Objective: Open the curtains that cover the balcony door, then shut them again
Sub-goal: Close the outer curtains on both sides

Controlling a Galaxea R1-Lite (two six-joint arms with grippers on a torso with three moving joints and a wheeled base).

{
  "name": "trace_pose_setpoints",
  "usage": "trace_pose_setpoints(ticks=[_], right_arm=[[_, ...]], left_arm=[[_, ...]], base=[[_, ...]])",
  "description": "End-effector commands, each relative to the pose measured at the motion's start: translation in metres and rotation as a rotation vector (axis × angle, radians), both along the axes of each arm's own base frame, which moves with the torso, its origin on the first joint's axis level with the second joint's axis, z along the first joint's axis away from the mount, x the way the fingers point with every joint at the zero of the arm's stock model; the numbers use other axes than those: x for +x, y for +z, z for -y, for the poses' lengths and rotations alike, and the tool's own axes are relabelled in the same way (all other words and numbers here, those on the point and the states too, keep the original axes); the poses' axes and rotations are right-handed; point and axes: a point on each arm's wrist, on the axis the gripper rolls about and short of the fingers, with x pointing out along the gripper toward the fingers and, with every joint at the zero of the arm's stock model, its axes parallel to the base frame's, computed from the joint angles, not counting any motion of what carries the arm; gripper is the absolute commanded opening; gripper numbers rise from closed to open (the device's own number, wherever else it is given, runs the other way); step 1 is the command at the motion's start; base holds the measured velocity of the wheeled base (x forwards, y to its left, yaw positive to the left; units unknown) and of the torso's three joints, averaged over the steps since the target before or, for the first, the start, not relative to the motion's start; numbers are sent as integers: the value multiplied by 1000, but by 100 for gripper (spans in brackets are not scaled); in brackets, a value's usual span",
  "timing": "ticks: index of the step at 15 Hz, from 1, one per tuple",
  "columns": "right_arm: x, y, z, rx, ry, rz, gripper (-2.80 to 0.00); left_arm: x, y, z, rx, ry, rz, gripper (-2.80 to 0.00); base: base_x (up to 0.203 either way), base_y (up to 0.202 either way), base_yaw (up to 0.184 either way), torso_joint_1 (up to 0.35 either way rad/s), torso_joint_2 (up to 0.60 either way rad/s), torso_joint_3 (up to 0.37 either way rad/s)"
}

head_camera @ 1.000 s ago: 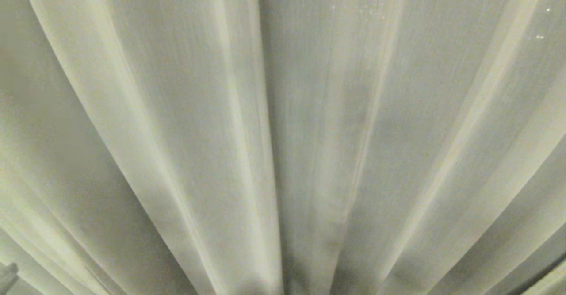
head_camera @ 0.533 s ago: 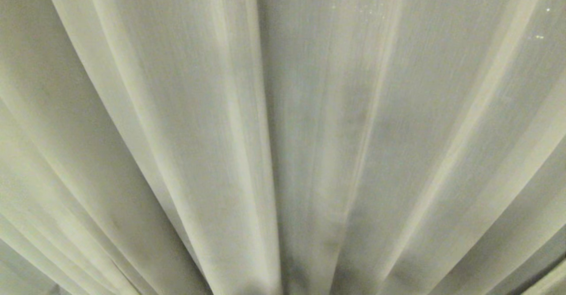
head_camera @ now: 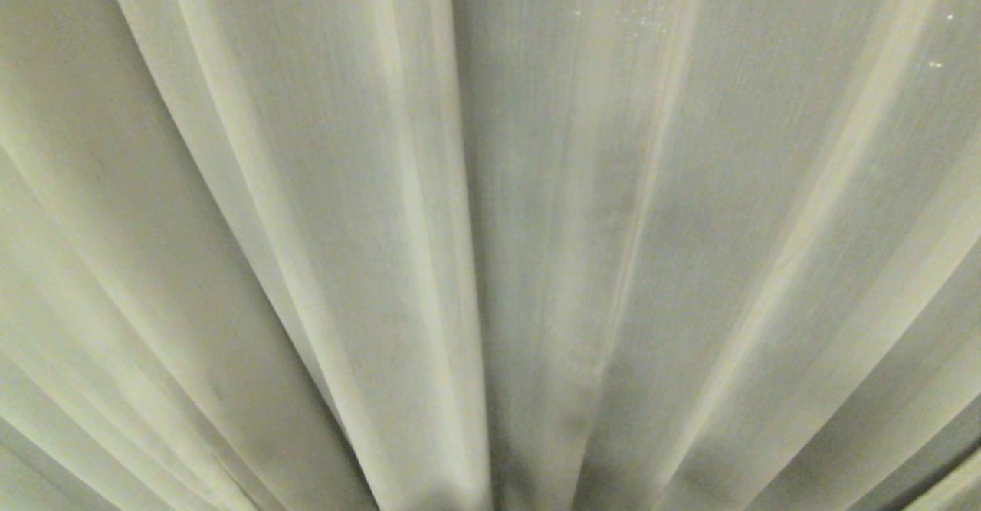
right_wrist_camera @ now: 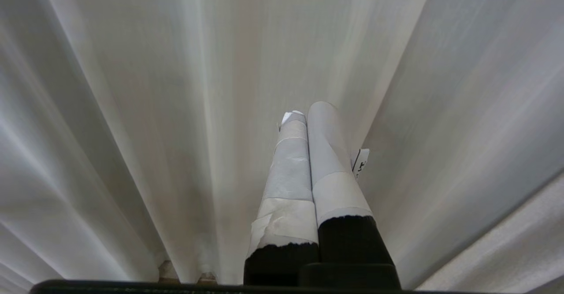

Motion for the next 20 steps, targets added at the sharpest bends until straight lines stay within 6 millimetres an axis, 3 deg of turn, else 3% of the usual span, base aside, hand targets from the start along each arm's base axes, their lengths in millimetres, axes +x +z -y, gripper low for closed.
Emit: trace_pose_setpoints(ticks=[1, 20], right_arm=[[0, 0, 0, -1, 2, -2, -280], [0, 0, 0, 0, 3, -2, -280]], left_arm=[[-5, -3, 0, 0, -1, 59, -280], [-5, -3, 0, -3, -3, 59, -280]], base=[[0, 0, 0, 0, 0, 0], [0, 0, 0, 0, 0, 0]])
